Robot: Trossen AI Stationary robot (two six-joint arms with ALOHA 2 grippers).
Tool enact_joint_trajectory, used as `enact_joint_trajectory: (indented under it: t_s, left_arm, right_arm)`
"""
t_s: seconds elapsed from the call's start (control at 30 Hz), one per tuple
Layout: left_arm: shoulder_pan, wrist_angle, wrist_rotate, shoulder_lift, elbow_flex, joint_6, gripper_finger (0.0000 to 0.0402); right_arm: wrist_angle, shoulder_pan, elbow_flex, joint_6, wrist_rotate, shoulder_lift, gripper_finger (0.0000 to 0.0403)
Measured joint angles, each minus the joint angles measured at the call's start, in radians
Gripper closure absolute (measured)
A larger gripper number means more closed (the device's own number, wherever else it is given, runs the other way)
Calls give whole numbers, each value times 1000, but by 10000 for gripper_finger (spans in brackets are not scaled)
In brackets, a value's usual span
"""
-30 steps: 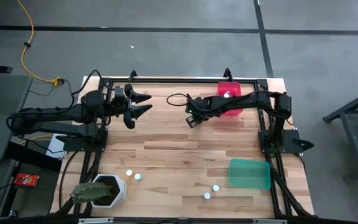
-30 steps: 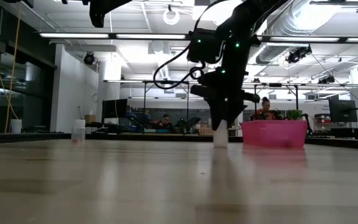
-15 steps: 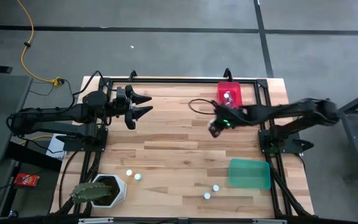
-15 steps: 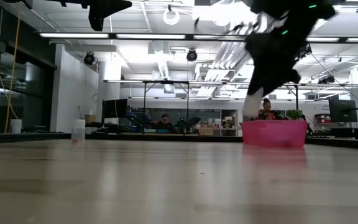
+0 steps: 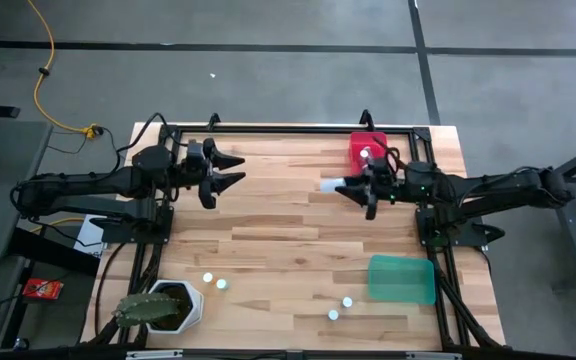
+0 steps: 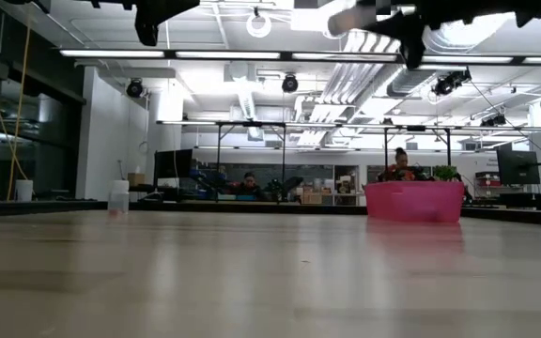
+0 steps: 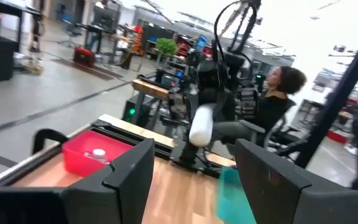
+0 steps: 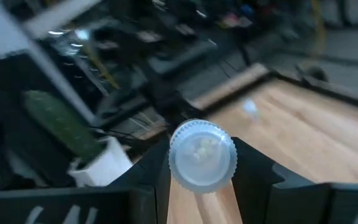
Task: Pick and place medicine bottles into bin by pill shape (circle, oval)
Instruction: Put the white tablet bottle into the green bin
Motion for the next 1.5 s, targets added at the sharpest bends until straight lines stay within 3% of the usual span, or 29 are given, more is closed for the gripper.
enact_joint_trajectory:
  t_s: [0.2,1.1,1.17,1.27,1.5]
  left_arm:
    - [-19,-1,21,0,0,-2,188]
    - [-37,-2,21,0,0,-1,188]
    - [-37,-2,21,0,0,-1,188]
    - [-36,-2,21,0,0,8,188]
    - [-36,-2,21,0,0,59,188]
  right_arm:
    - [53,0,0,-112,-64,2,295]
    - [41,0,8,-77,-119,2,295]
    - [-40,1,46,-49,-165,8,295]
    - [-303,47,147,3,-232,30,295]
    - [-835,308,371,224,-240,146,295]
